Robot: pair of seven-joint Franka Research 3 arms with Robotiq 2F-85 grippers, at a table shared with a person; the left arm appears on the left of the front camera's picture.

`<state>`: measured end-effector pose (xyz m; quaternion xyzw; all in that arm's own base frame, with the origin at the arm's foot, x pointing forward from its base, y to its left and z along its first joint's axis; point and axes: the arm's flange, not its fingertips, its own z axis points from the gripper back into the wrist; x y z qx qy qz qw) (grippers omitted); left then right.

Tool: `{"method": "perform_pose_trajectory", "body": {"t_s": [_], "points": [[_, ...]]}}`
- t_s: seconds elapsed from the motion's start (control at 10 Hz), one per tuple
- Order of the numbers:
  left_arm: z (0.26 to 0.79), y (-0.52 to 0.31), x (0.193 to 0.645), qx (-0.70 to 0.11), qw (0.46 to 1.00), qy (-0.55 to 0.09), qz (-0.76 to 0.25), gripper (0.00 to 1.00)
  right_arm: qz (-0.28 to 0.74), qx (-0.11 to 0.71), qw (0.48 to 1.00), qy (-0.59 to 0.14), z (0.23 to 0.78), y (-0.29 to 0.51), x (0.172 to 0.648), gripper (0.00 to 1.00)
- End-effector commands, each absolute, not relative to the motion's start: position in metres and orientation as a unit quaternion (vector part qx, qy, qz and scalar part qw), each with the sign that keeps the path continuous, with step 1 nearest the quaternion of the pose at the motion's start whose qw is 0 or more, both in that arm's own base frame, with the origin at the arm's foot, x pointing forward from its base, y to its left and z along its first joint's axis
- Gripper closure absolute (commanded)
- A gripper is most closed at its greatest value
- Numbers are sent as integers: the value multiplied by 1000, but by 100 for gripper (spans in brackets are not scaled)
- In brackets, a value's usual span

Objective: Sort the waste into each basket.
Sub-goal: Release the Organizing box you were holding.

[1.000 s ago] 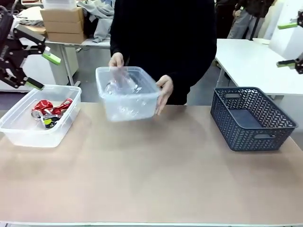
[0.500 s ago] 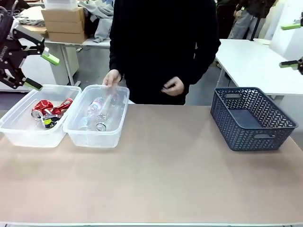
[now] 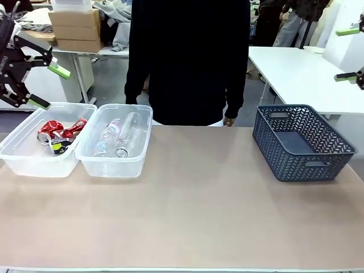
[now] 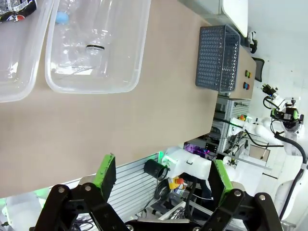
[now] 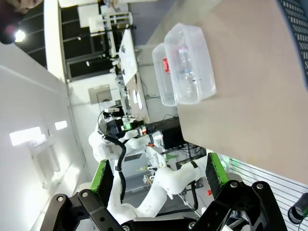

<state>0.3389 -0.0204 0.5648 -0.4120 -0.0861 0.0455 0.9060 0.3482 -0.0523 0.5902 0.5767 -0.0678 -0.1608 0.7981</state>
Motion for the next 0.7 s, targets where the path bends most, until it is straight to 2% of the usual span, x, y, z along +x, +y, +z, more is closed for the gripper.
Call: {"method": "perform_pose_trajectory", "body": {"t_s": [0.0, 0.6], "points": [[566, -18, 337, -410, 907, -82, 44, 0, -154, 570, 804, -67, 593, -54, 349, 0], [566, -18, 337, -410, 907, -82, 44, 0, -154, 570, 804, -67, 593, -54, 349, 0]]}}
